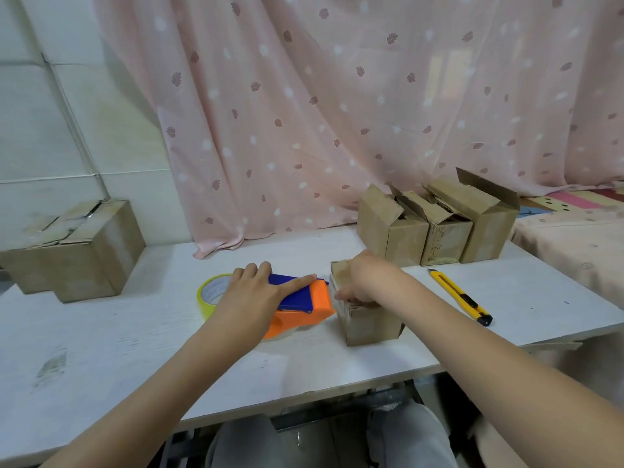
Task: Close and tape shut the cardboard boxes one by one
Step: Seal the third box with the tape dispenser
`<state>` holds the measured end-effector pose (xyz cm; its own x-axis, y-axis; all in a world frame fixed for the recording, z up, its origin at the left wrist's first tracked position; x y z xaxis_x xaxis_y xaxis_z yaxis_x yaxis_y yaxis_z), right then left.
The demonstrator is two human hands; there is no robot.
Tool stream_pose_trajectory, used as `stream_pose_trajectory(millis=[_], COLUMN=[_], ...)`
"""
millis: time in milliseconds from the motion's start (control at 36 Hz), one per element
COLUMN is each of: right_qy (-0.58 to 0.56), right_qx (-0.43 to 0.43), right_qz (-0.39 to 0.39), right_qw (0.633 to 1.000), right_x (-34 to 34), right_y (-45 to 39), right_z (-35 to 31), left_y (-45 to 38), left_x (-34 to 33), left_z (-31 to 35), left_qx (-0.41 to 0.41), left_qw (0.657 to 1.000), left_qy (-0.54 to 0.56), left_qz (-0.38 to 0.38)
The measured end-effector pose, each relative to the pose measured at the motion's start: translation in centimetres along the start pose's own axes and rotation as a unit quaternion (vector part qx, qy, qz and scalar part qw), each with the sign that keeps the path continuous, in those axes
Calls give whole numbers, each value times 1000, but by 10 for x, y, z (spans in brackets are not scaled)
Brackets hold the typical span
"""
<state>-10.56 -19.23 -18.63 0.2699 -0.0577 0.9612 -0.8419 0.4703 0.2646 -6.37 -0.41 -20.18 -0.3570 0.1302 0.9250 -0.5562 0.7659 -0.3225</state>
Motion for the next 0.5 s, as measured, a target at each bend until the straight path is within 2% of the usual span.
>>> stream_pose_trajectory(millis=[250,333,417,500], right_qy=[96,26,-84,-195], right_qx=[52,18,7,2], right_qz=[-46,-67,-103,-92], right_qw=[993,997,991,976], right_x=[20,20,22,23], right_y=[18,16,19,20], right_z=[-8,-1,12,25], left_y=[0,-1,-2,0], left_x=[7,10,9,1], left_z=[11,14,3,-4], left_qx=[3,9,23,21], left_qw=[1000,1000,998,996], left_qy=[-3,8,62,85], left_qz=[-10,-20,6,8])
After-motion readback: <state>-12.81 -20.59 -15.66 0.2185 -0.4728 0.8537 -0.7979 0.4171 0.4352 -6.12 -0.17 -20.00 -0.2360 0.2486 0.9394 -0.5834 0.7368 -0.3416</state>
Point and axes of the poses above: each hand's wrist, its own y-axis away from the middle knuckle, its own x-axis out of the back of the hand, z = x × y, the point moved 6 cm from there along -y, towards the middle knuckle, and after that the axes turned 8 degrees about y, right-handed, at the moved point
